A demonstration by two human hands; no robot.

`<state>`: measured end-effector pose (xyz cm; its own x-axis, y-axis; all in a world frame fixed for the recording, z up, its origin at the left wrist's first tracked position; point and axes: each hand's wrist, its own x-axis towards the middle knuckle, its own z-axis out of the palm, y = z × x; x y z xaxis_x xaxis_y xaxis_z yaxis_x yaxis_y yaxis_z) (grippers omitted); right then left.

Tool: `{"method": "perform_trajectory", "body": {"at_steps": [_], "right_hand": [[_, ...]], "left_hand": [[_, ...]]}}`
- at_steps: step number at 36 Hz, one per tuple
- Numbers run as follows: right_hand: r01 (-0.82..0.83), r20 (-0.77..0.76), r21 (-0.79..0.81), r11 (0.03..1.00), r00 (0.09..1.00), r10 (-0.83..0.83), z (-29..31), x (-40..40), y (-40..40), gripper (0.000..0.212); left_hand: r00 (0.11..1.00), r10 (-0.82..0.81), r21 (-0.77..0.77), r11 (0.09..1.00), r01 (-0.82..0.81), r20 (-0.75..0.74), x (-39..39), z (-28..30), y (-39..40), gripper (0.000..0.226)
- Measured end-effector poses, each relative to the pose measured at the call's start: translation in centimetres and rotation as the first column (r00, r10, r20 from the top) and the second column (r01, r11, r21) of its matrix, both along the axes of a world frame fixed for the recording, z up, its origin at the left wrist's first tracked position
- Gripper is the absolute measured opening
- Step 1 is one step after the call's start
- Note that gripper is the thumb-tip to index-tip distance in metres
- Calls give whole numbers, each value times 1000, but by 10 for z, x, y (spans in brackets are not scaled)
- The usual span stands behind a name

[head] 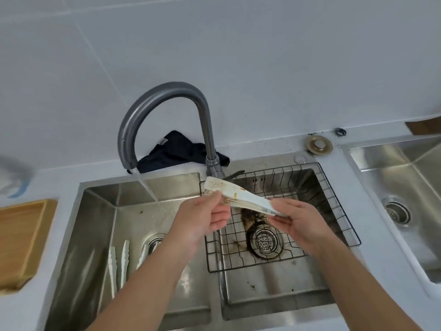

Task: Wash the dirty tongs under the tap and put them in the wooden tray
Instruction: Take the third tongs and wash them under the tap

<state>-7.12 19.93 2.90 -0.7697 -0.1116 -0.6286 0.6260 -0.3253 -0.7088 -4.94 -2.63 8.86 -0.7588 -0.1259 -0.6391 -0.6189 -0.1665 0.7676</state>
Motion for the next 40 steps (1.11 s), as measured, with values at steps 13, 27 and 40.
{"method": "perform_trajectory", "body": {"at_steps": [13, 27, 40], "right_hand": [[5, 22, 10, 1000, 1000, -5, 34, 43, -82, 22], [-111, -22, 192, 975, 993, 117, 42, 80, -131, 10], [-433, 78, 287, 855, 900, 429, 50, 78, -161, 15]], "left_hand": [[994, 107, 92, 990, -103, -33, 53, -21, -65, 21], [951, 307, 315, 907, -281, -33, 66, -23, -74, 32], [960, 277, 248, 933, -260, -38, 67, -37, -96, 29]]}}
